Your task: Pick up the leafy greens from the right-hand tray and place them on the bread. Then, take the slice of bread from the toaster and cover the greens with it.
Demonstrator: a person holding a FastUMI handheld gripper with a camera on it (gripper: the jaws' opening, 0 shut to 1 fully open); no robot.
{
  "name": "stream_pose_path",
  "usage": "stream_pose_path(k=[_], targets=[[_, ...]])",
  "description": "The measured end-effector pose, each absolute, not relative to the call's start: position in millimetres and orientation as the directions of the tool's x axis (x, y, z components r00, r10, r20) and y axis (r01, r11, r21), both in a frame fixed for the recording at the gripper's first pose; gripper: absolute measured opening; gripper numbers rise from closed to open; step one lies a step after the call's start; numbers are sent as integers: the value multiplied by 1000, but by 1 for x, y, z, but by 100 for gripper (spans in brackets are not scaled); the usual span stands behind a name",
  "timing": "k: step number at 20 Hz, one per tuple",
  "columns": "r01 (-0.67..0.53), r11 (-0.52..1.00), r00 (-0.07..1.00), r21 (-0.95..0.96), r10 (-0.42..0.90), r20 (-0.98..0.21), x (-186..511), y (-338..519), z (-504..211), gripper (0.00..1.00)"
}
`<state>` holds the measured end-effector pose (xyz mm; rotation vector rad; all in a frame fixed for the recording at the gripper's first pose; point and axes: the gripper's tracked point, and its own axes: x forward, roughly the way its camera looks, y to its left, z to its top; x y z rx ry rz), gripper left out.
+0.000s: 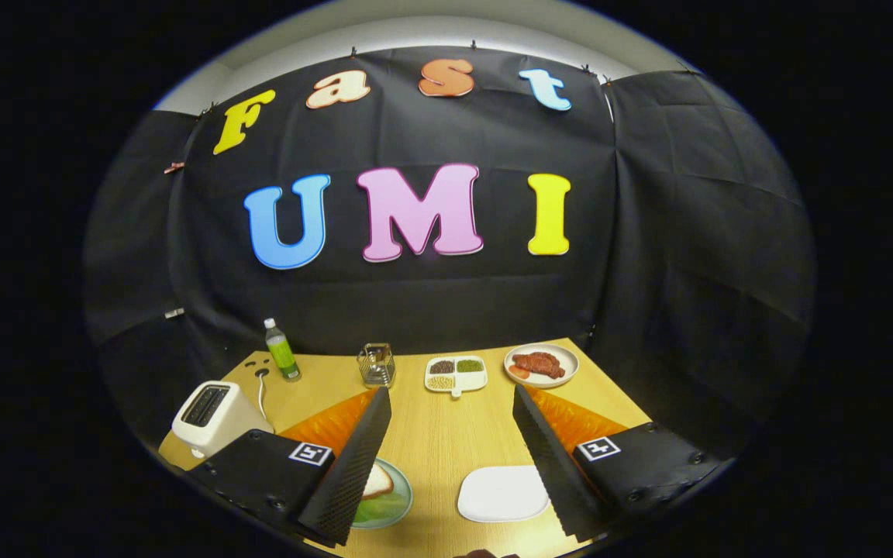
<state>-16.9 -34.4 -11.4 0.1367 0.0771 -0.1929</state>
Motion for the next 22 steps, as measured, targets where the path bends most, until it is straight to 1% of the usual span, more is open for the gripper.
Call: stream_pose_path(k=[4, 6, 9, 12, 22], targets=[[250, 962, 967, 110, -254, 20, -40, -43, 24, 98], [261, 958, 962, 117, -268, 52, -51, -43, 33, 98], [258, 957, 961, 130, -268, 64, -65, -42, 36, 98], [280, 953, 955, 114, -289, 72, -75, -51, 34, 98], [292, 953, 954, 83, -296, 40, -84, -55, 32, 98]])
